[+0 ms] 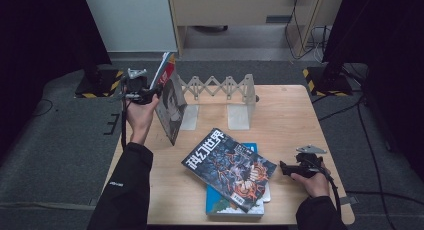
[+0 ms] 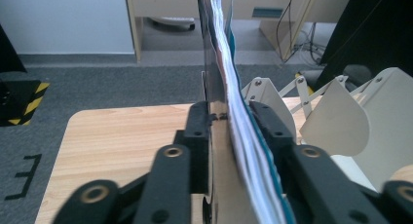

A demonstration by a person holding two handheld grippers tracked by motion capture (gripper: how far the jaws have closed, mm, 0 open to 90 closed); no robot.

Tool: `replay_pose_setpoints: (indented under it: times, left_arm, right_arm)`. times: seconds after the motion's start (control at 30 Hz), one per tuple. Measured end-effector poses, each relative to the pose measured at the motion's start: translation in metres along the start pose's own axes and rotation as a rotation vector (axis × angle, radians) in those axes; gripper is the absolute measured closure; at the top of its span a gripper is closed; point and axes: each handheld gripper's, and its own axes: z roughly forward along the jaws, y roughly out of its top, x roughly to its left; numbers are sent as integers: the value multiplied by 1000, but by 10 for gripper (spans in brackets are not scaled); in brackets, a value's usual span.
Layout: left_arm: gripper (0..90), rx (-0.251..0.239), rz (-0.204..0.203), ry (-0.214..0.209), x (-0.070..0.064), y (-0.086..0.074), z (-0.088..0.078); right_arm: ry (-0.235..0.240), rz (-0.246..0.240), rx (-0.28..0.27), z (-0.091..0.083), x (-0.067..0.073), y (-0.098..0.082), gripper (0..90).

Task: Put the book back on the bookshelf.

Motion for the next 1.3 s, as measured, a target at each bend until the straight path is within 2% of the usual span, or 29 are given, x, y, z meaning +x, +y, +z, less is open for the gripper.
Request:
replay_pose_setpoints:
  times: [0.07, 0.27, 0.4, 0.6, 0.67, 0.97, 1.07, 1.17, 1.3]
  left_arm:
    - [626, -18, -13, -24, 3, -1, -4]
    - [516, -86, -9, -94, 7, -4, -19]
    - [471, -106, 7, -122, 10, -8, -29]
    - [407, -134, 4, -157, 17, -18, -45]
    - [388, -135, 6, -158, 18, -20, -47]
    - [322, -140, -17, -205, 22, -58, -64]
    - [315, -131, -5, -209, 21, -70, -66]
    - [313, -117, -4, -223, 21, -75, -67]
    - [313, -107, 9, -252, 17, -92, -66]
  right_arm:
    - [0, -1, 0, 0, 0, 0, 5]
    - [1, -2, 0, 0, 0, 0, 5]
    - [0, 0, 0, 0, 0, 0, 4]
    - [-3, 2, -1, 0, 0, 0, 4]
    - [-3, 2, 0, 0, 0, 0, 4]
    - [-3, 2, 0, 0, 0, 0, 4]
    - [-3, 2, 0, 0, 0, 0, 4]
    - [-3, 2, 0, 0, 0, 0, 4]
    - [-3, 2, 0, 0, 0, 0, 4]
